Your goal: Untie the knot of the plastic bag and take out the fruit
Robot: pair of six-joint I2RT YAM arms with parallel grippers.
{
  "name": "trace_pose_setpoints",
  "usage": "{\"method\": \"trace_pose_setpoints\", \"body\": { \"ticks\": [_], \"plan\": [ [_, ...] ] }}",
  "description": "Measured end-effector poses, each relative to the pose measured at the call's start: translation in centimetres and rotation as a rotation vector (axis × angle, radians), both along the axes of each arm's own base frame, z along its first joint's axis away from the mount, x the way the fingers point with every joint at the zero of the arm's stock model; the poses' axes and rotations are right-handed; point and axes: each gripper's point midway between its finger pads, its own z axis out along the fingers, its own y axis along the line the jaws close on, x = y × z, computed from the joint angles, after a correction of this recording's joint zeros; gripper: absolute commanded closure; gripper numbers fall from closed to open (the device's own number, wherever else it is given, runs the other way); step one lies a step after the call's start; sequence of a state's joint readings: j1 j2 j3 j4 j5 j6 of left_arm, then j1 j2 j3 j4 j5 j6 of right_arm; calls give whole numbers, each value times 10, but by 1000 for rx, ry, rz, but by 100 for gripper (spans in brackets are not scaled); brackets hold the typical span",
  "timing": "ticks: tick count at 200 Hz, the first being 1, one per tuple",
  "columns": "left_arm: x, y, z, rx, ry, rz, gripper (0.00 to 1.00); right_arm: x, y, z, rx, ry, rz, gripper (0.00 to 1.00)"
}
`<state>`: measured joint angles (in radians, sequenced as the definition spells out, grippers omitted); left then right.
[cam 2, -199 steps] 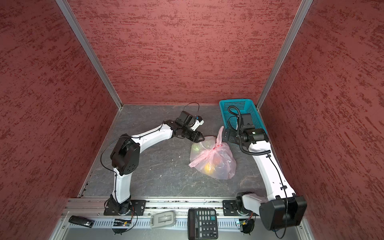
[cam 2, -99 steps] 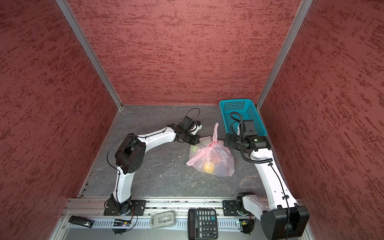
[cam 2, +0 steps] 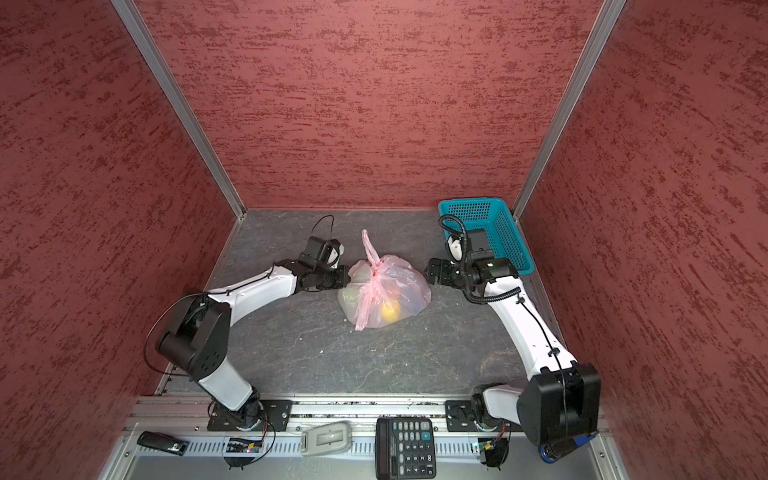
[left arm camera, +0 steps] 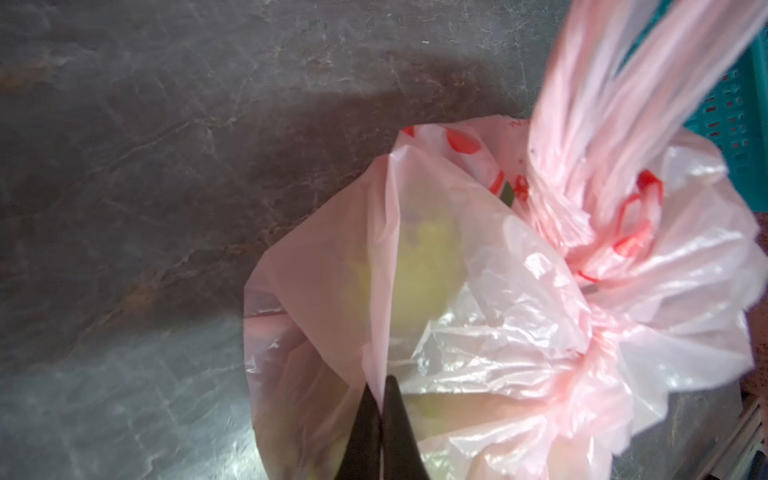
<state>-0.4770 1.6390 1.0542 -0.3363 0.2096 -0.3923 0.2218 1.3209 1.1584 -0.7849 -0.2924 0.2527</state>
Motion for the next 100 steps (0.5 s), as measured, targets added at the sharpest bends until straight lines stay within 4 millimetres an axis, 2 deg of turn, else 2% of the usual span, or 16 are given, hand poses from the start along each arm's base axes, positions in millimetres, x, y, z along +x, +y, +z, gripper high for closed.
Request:
{"method": "trace_pose_setpoints", "body": {
  "ticks": [8, 14, 28, 40, 64, 100],
  "plan": [
    [-4, 2, 3, -1, -8, 6, 95, 5, 12, 2, -10, -19, 47, 2],
    [-7, 3, 4, -2, -12, 11, 88, 9, 22, 2, -17, -30, 84, 2],
    [-10, 5, 6, 2, -20, 21, 58, 17, 42, 2, -38, -58, 164, 2],
    [-9, 7, 8, 9, -31, 27, 47, 23, 56, -1, -55, -75, 220, 2],
    [-10, 6, 19, 38, -81, 15, 39, 32, 70, -9, -85, -95, 296, 2],
    [-23, -19, 48, 50, -189, -152, 38, 37, 72, -11, -120, -134, 356, 2]
  ]
}}
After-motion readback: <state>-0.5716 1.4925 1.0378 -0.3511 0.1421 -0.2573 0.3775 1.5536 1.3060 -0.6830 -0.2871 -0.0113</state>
